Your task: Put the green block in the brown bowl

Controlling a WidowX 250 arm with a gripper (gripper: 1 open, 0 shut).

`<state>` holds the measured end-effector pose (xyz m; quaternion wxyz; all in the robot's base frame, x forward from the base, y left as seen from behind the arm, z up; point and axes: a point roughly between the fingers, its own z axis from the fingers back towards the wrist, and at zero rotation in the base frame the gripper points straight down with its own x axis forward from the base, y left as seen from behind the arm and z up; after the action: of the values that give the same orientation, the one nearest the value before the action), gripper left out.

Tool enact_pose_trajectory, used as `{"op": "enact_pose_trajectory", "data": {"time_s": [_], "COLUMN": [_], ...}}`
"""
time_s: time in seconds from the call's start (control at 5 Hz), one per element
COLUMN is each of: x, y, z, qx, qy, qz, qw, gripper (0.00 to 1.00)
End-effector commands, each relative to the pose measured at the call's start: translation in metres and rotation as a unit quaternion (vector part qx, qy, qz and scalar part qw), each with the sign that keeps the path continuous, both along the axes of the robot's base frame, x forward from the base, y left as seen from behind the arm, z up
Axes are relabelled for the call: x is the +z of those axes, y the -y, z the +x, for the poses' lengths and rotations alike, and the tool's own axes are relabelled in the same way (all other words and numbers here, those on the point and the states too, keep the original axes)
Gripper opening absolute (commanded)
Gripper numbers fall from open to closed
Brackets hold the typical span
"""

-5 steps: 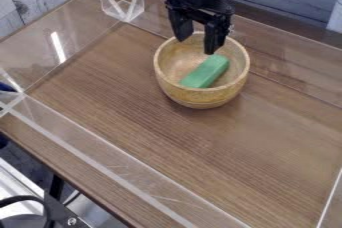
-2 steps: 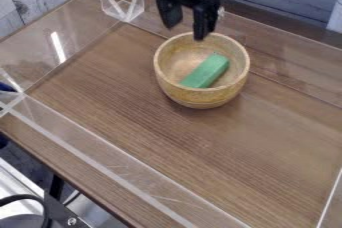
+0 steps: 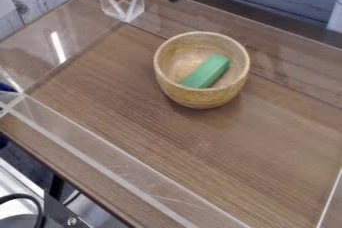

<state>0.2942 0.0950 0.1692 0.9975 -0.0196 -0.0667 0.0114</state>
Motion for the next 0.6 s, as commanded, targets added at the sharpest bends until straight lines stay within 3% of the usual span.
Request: {"op": "enact_pose_trajectory", "data": {"time_s": [0.0, 0.2, 0.4], "x": [0.021, 0.006, -0.004], "y": [-0.029, -0.057, -0.031], "z": [-0.002, -0.009, -0.003], "qx": [0.016, 0.024, -0.003], "qy": [0.034, 0.025, 0.014], "qz": [0.023, 0.029, 0.018], "qw": [0.9990, 0.9990, 0.9997], "gripper": [1.00, 1.00, 0.00]}}
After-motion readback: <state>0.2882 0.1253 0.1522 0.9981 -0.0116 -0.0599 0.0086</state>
